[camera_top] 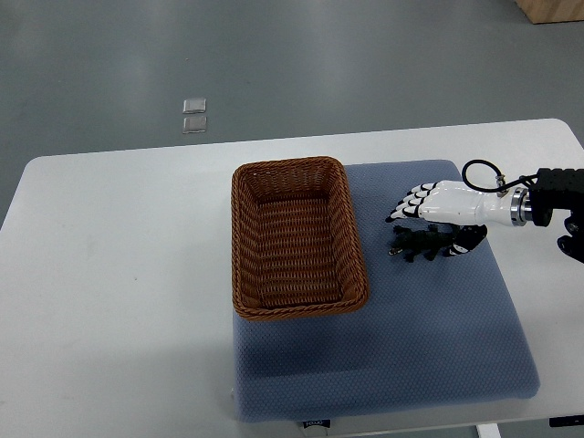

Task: Place crocodile in brown basket with right hand
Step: 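Close the right hand's fingers around the crocodile toy and lift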

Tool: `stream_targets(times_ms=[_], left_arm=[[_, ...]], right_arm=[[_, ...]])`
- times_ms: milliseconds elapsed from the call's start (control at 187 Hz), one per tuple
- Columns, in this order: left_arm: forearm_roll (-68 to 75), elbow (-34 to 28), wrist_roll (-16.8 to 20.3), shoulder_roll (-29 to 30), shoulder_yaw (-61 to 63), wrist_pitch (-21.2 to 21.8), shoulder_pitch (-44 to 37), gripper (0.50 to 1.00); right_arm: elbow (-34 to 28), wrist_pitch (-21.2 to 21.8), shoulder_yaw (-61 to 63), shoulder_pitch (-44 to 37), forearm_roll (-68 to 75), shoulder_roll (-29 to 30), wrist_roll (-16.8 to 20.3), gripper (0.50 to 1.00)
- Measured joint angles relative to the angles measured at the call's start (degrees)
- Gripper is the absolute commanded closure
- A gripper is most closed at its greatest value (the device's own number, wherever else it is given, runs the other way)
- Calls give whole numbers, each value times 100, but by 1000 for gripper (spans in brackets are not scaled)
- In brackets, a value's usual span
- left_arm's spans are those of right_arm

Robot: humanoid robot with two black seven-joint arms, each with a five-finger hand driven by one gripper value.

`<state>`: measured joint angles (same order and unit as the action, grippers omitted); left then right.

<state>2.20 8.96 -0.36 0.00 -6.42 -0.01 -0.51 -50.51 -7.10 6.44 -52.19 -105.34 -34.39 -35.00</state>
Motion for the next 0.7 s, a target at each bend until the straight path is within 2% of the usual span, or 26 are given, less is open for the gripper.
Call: stream_targets(times_ms=[247, 306, 434, 547, 665, 702], left_arm=[[0, 0, 2, 0, 0, 0, -2, 500], [0, 0, 2, 0, 0, 0, -2, 500], [0, 0, 2, 0, 0, 0, -2, 500], [0, 0, 2, 0, 0, 0, -2, 500], [0, 0, 2, 0, 0, 0, -2, 500], [0, 0, 2, 0, 0, 0, -2, 500]], right_arm=[[130, -255, -182, 7, -100, 119, 0, 589], [169, -313, -221, 7, -136, 141, 0, 613], [222, -394, -253, 7, -209, 167, 0, 699], [258, -404, -256, 7, -230, 170, 0, 736], [277, -405, -255, 7, -233, 170, -1, 746], [281, -406, -252, 7, -233, 170, -1, 767]])
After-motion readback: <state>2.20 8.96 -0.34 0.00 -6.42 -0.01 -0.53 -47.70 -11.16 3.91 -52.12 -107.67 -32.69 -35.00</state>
